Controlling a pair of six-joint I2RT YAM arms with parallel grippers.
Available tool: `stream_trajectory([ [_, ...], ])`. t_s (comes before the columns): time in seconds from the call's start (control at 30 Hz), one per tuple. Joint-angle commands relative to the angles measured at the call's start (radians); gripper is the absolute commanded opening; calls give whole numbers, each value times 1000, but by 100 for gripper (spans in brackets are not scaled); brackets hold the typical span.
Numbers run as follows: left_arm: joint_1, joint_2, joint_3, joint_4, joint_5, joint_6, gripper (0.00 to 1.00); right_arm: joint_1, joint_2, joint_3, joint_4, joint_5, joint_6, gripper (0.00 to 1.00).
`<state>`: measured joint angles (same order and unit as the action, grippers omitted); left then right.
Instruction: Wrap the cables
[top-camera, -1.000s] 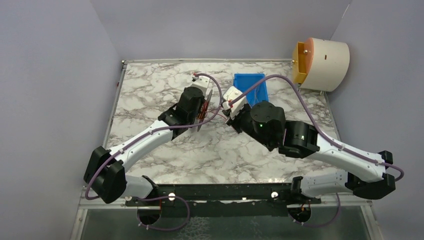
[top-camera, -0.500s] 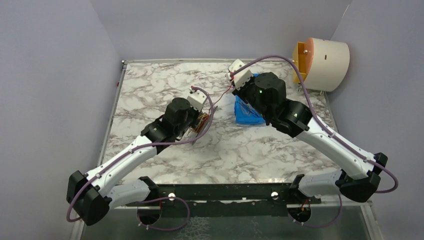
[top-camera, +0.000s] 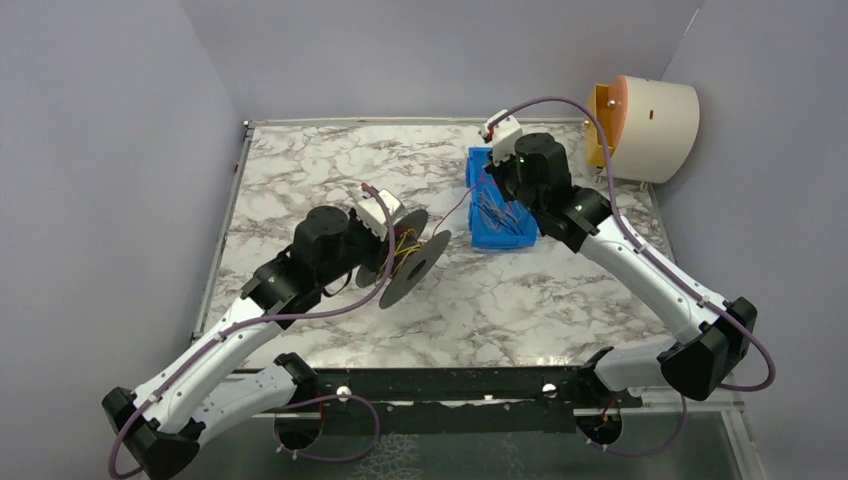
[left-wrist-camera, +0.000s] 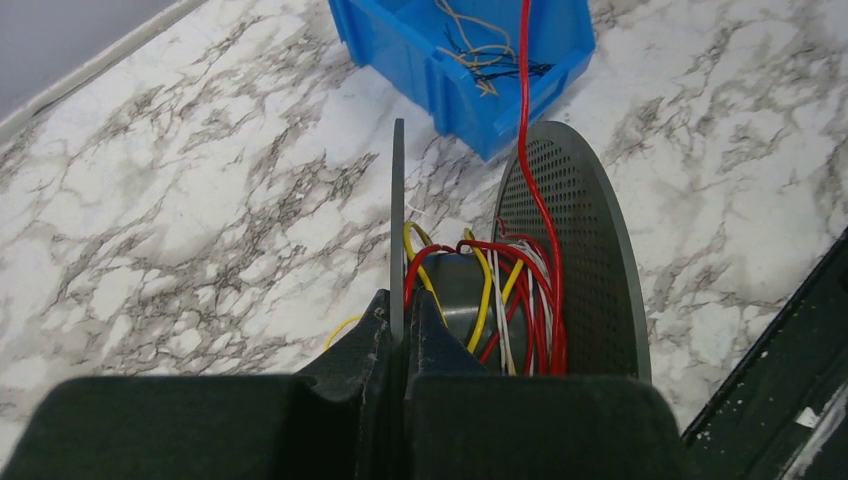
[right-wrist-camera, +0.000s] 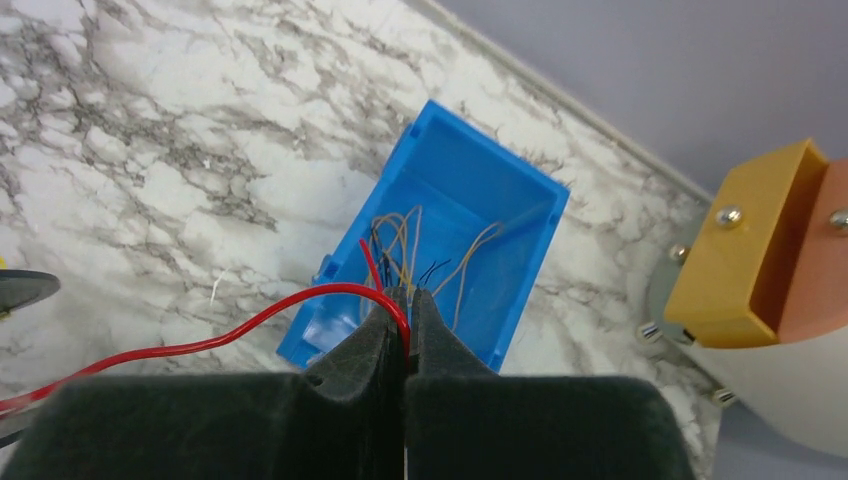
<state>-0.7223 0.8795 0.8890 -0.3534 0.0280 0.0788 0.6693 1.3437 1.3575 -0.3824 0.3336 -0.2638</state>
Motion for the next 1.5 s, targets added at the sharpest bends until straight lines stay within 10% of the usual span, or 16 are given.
stream_trajectory([
  [0.0, -3, -71, 142, -21, 97, -57, 0, -62, 6, -74, 42, -139, 128, 1],
  [0.53, -3, -100, 367, 30, 77, -280, 0, -79, -48, -496, 252, -566, 383, 1],
  [1.0, -3, -48, 415, 129, 56, -455, 0, -78, -138, -819, 761, -985, 635, 1],
  [1.47, -3, -24, 388, 196, 66, -493, 0, -77, -229, -874, 880, -964, 705, 16],
])
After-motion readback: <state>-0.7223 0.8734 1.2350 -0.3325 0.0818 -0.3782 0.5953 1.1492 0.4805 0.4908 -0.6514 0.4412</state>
